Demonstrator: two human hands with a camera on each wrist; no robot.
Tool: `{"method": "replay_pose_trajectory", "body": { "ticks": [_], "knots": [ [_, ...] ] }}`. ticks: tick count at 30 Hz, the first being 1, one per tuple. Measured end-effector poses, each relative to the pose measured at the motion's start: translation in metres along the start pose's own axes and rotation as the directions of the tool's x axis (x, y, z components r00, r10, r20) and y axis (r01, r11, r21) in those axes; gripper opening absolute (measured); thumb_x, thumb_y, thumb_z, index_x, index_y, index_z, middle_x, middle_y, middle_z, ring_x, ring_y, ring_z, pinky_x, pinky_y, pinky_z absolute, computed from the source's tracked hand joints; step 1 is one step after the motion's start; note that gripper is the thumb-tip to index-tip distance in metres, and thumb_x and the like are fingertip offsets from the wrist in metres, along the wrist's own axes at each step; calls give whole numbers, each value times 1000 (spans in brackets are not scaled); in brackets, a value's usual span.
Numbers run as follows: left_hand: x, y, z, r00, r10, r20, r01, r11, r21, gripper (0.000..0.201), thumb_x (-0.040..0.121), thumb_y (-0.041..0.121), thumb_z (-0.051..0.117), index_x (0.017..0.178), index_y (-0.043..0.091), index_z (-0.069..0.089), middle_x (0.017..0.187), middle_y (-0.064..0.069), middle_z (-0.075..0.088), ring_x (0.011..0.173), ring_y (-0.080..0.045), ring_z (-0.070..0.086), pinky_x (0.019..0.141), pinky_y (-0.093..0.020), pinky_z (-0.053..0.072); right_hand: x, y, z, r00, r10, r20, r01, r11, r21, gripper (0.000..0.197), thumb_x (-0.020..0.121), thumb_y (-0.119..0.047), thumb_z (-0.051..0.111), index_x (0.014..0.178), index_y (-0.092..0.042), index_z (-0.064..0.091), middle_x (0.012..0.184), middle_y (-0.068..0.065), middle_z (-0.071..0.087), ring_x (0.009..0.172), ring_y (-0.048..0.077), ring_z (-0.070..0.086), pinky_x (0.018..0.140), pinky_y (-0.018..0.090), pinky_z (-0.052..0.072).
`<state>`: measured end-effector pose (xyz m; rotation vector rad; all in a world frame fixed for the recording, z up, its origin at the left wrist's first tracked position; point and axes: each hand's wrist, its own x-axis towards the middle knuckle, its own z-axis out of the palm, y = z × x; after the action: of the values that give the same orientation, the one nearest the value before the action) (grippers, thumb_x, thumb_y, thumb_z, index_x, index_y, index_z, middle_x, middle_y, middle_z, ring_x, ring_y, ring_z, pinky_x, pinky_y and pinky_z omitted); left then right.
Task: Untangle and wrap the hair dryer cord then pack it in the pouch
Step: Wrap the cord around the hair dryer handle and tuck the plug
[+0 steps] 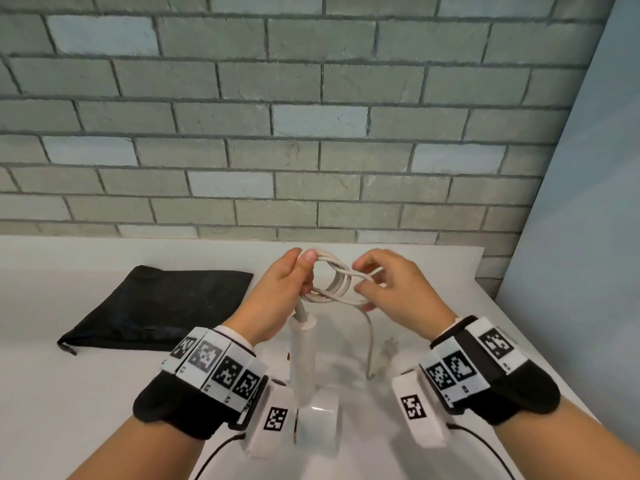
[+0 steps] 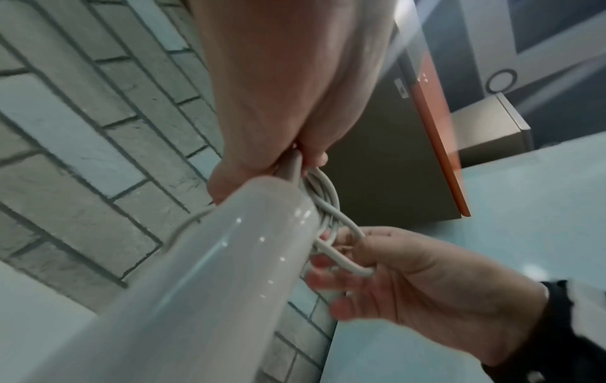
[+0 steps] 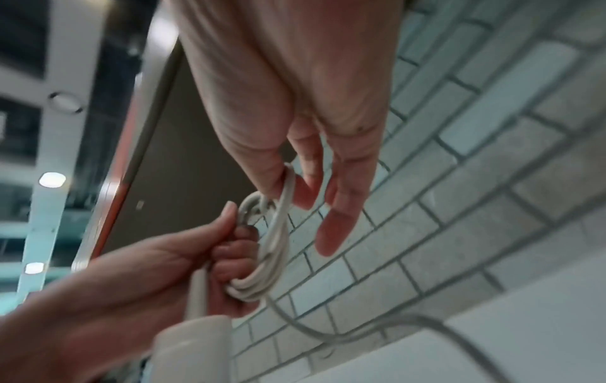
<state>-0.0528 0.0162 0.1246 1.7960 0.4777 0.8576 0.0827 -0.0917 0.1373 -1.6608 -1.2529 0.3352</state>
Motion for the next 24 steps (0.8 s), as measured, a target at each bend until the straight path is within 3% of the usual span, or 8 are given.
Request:
{"method": "replay_pose_trajectory", "body": {
  "ticks": [2, 6, 10, 12, 14, 18, 21, 24],
  "knots": [
    [2, -1, -1, 1000, 2, 22, -3, 1000, 29, 30, 95, 34, 36, 72, 16, 41, 65, 4, 38, 63, -11, 37, 69, -25, 35, -2, 6, -8, 1000, 24, 20, -24, 1000, 1, 23, 84, 1, 52, 69, -14, 62, 77, 8, 64, 77, 22, 68, 73, 37, 58],
    [8, -5, -6, 999, 34, 27, -36, 997, 76, 29, 96, 33, 33, 72, 19, 41, 68, 4, 38, 65, -11, 37, 68, -19, 36, -11, 11, -19, 998, 0, 68, -22, 945, 325, 27, 87, 4, 46, 74, -12, 63, 75, 3, 66, 84, 13, 65, 83, 22, 49],
    [12, -7, -9, 998, 54, 29, -58, 986, 153, 28, 96, 33, 32, 75, 18, 42, 69, 3, 41, 64, -9, 38, 56, -5, 35, -17, 19, -26, 994, -28, 106, -47, 763, 645, 14, 81, -5, 47, 75, -4, 60, 58, 3, 45, 59, 15, 53, 79, 28, 55],
    [14, -9, -8, 998, 58, 13, -59, 984, 167, 28, 96, 32, 32, 74, 17, 41, 68, 3, 41, 65, -10, 39, 56, -6, 36, -18, 23, -33, 992, -35, 123, -43, 814, 580, 14, 85, -10, 52, 79, -3, 62, 55, 0, 35, 51, 11, 38, 63, 26, 53],
    [15, -11, -9, 998, 57, -27, -51, 982, 182, 28, 97, 31, 32, 73, 18, 42, 69, 2, 41, 66, -11, 40, 61, -11, 37, -20, 29, -43, 994, -47, 94, 13, 940, 340, 12, 87, -10, 56, 81, -6, 66, 54, -4, 46, 48, 6, 38, 51, 17, 41],
    [19, -16, -15, 993, 58, -104, -32, 972, 234, 30, 97, 31, 32, 71, 22, 41, 69, 2, 42, 65, -11, 40, 63, -18, 36, -20, 50, -69, 998, -62, 24, 63, 996, -55, 16, 82, -26, 62, 73, -14, 68, 68, 19, 62, 62, 14, 50, 60, 24, 43],
    [22, -18, -19, 989, 47, -141, -11, 969, 245, 29, 97, 32, 32, 71, 23, 42, 70, 1, 42, 64, -11, 41, 62, -20, 34, -24, 65, -84, 1000, -7, 27, 7, 1000, -17, 32, 76, -44, 65, 70, -12, 64, 64, 17, 52, 60, 17, 48, 57, 24, 46],
    [24, -20, -17, 988, 45, -150, -4, 965, 262, 28, 97, 31, 32, 73, 22, 42, 70, 0, 42, 63, -12, 40, 58, -16, 35, -27, 68, -86, 1000, -2, 10, 2, 1000, -4, 18, 80, -25, 64, 72, -10, 66, 61, 12, 49, 50, 7, 43, 48, 16, 43]
  ]
}}
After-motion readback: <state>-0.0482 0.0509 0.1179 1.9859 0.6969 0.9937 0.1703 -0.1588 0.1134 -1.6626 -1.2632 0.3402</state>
